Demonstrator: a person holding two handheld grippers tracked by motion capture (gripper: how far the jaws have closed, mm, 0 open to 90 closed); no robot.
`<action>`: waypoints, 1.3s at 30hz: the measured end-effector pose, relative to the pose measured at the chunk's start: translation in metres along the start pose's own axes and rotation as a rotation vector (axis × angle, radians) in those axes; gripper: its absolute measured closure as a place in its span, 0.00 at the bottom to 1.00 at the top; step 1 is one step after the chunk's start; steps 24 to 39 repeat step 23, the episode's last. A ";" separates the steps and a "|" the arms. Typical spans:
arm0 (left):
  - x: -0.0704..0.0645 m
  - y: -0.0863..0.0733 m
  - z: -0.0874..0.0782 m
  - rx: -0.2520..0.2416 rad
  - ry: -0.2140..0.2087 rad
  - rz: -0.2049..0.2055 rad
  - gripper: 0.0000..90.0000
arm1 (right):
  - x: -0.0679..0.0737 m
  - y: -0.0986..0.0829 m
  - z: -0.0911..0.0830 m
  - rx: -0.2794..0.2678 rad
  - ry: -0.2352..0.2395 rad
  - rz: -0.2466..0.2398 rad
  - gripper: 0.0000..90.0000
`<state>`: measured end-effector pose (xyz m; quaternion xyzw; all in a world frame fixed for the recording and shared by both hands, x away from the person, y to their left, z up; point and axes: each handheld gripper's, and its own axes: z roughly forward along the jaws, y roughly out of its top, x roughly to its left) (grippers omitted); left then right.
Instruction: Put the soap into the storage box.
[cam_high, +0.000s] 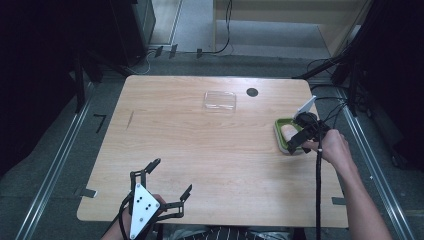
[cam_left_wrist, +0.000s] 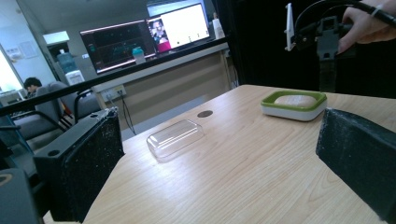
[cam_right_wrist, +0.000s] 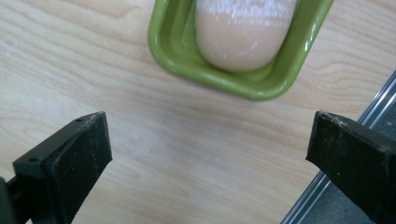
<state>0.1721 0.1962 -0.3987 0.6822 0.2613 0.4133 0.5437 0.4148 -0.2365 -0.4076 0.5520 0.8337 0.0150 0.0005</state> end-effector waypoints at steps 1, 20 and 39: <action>0.000 0.000 0.000 -0.002 0.000 -0.002 0.01 | 0.000 -0.003 0.000 -0.002 -0.003 -0.003 0.00; -0.001 0.000 0.001 -0.002 -0.004 0.003 0.01 | 0.007 -0.048 0.017 0.047 0.007 -0.033 0.00; -0.001 0.000 0.002 0.002 -0.005 0.005 0.01 | 0.007 -0.051 0.020 0.050 0.012 -0.035 0.00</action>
